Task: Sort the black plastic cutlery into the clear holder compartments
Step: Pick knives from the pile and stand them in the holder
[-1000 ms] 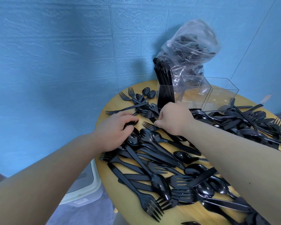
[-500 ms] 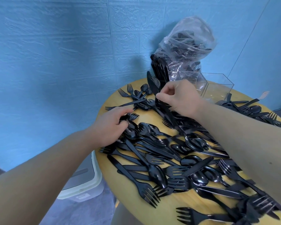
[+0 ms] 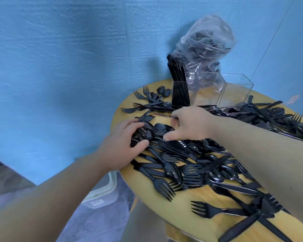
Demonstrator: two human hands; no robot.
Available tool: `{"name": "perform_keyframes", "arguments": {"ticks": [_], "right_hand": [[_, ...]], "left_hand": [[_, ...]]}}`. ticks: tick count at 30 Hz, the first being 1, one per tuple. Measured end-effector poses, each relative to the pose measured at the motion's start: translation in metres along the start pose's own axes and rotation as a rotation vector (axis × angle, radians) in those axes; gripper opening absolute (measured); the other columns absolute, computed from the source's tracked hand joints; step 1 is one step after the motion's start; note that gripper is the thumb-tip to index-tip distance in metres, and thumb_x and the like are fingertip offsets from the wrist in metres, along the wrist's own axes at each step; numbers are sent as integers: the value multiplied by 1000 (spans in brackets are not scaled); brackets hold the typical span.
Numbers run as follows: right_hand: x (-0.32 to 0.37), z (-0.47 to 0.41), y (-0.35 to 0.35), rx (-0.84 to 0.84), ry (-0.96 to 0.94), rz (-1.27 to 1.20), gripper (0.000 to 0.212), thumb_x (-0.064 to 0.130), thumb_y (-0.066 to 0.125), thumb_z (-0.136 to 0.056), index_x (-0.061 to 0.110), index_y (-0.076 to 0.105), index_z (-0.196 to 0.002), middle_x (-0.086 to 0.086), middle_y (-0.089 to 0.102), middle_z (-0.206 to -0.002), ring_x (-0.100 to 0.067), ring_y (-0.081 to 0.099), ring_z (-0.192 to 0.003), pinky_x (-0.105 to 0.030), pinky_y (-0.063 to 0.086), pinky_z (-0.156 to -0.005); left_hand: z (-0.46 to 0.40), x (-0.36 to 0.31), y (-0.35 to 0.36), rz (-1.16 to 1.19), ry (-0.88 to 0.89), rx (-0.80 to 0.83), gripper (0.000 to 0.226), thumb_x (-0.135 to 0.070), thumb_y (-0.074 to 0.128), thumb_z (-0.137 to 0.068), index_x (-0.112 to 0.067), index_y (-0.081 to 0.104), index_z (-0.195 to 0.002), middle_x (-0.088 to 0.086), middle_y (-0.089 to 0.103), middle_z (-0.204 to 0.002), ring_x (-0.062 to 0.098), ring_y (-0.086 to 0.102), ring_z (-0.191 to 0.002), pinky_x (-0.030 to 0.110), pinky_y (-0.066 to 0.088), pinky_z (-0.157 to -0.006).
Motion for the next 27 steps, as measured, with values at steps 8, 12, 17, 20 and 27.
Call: {"name": "perform_keyframes", "arguments": {"ticks": [8, 12, 17, 20, 27], "right_hand": [[-32, -3, 5, -91, 145, -74, 30, 33, 61, -86, 4, 68, -81, -14, 70, -83, -31, 64, -77, -38, 53, -68], [-29, 1, -4, -211, 117, -110, 26, 36, 59, -88, 12, 64, -78, -6, 67, -78, -24, 62, -73, -33, 51, -64], [-3, 5, 7, -45, 10, -140, 46, 62, 66, -73, 18, 64, -85, 4, 63, -77, -16, 60, -73, -31, 49, -65], [-4, 1, 15, -9, 9, -78, 37, 55, 67, -77, 19, 62, -86, 1, 64, -83, -19, 59, -77, -33, 51, -72], [-31, 3, 1, -178, 121, -181, 35, 34, 60, -88, 11, 55, -63, -5, 55, -59, -22, 51, -57, -30, 42, -57]], "left_hand": [[9, -4, 5, 28, -1, -91, 74, -55, 57, -84, -26, 30, -146, -10, 33, -147, 7, 29, -134, 27, 26, -111], [9, -4, 7, 10, -13, -77, 80, -58, 57, -83, -27, 23, -148, -8, 34, -148, 9, 30, -135, 28, 25, -109], [10, -2, 4, 81, -26, -86, 68, -47, 50, -91, -24, 22, -148, -4, 35, -148, 11, 32, -135, 27, 26, -106], [14, 0, 2, 161, -48, -108, 59, -34, 47, -96, -24, 22, -148, -4, 34, -149, 9, 33, -135, 24, 26, -104], [17, 2, -1, 218, -81, -161, 59, -11, 44, -93, -24, 23, -146, 1, 40, -142, 3, 38, -122, 19, 26, -94]]}}
Point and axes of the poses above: each hand's wrist, its own z-axis away from the middle knuckle, its own y-axis out of the palm, x = y × z, the point moved 8 cm from there along -z, towards the middle knuckle
